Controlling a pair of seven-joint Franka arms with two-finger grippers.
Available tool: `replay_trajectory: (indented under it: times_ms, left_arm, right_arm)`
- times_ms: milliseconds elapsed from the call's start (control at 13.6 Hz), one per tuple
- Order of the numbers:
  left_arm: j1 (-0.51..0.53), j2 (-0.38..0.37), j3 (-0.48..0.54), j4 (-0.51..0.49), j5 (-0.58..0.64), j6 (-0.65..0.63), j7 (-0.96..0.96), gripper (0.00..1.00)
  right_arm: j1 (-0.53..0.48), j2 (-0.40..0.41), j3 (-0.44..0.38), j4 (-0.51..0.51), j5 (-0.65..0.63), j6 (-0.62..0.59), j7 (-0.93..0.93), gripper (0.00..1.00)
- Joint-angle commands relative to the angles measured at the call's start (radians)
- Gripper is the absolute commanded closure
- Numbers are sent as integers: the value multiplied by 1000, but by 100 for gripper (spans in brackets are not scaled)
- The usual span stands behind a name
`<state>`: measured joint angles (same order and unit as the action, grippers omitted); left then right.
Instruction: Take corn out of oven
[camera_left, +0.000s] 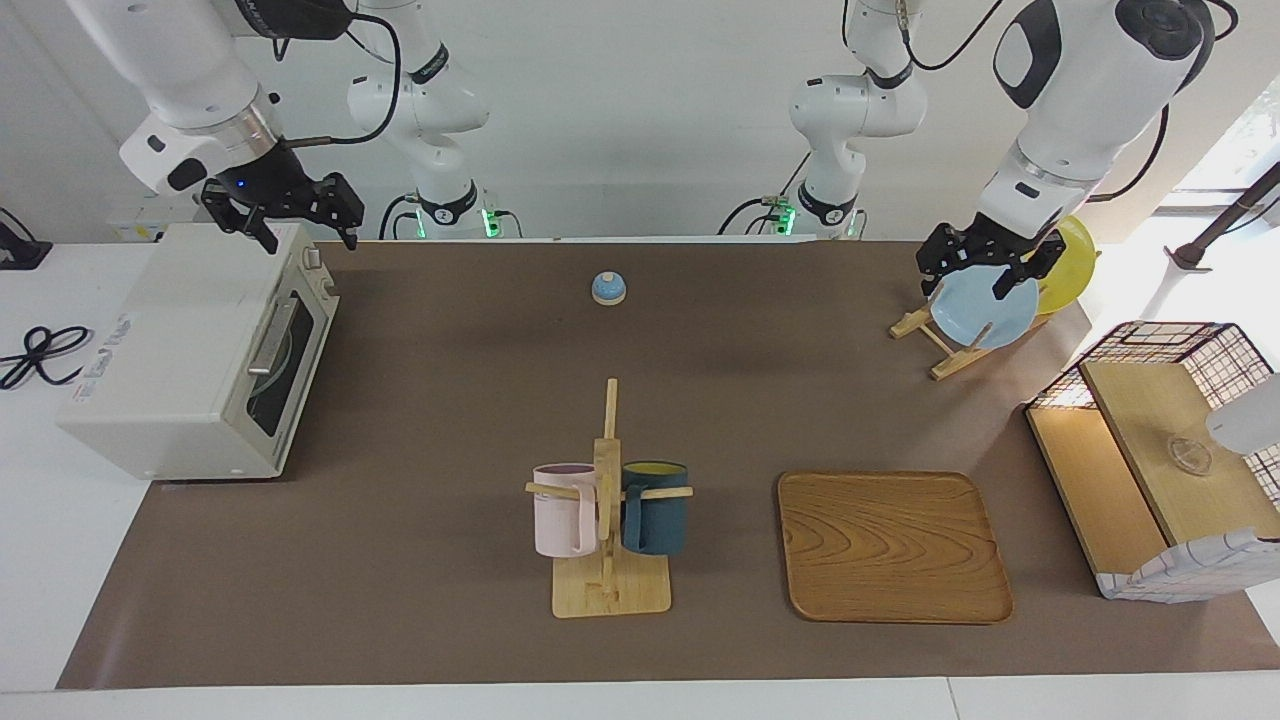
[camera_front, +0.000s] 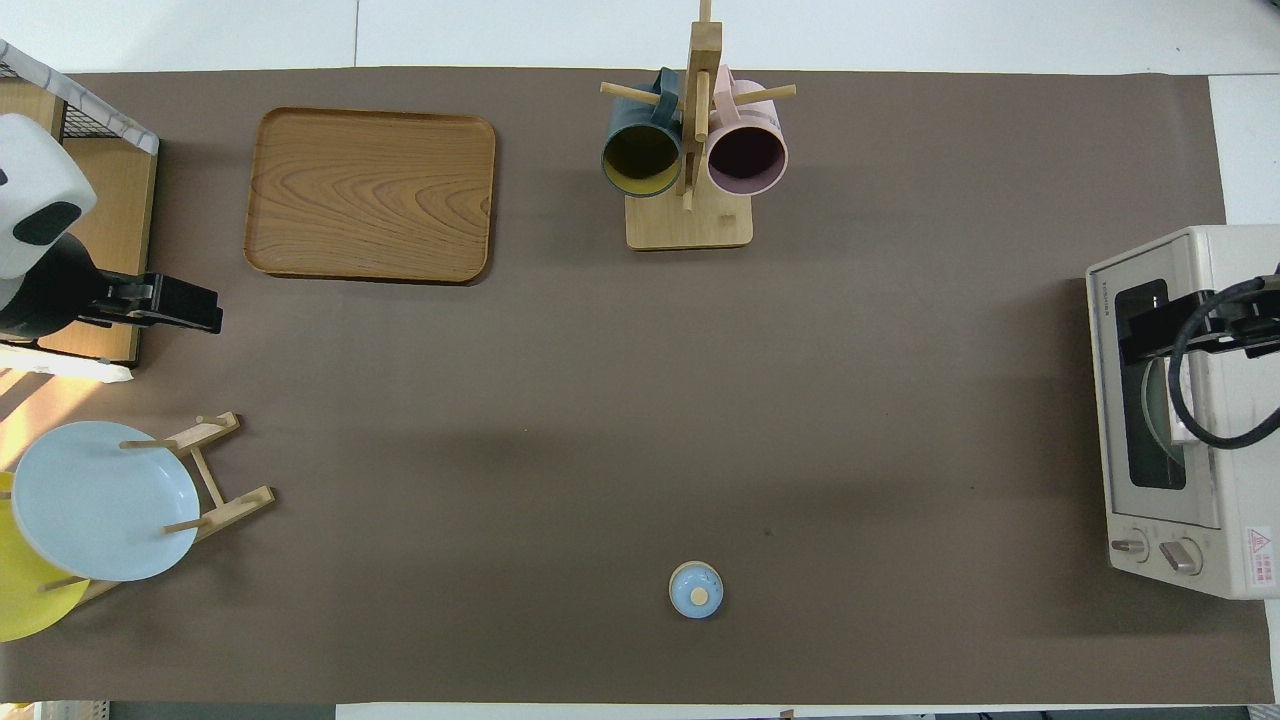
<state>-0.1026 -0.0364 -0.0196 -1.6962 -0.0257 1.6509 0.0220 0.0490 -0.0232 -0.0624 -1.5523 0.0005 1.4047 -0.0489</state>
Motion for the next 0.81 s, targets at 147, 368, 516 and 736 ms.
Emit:
replay_trajectory:
  times_ms: [147, 368, 516, 736]
  left_arm:
    - [11, -27, -8, -29, 15, 3, 12, 0]
    - [11, -27, -8, -30, 15, 3, 12, 0]
    - [11, -27, -8, -30, 15, 3, 12, 0]
    - [11, -28, -8, -30, 15, 3, 12, 0]
  right_arm:
    - [-1, -3, -2, -3, 21, 22, 20, 0]
    - [-1, -4, -1, -12, 23, 33, 18, 0]
    - [2, -4, -1, -17, 23, 39, 18, 0]
    - [9, -18, -1, -70, 21, 123, 12, 0]
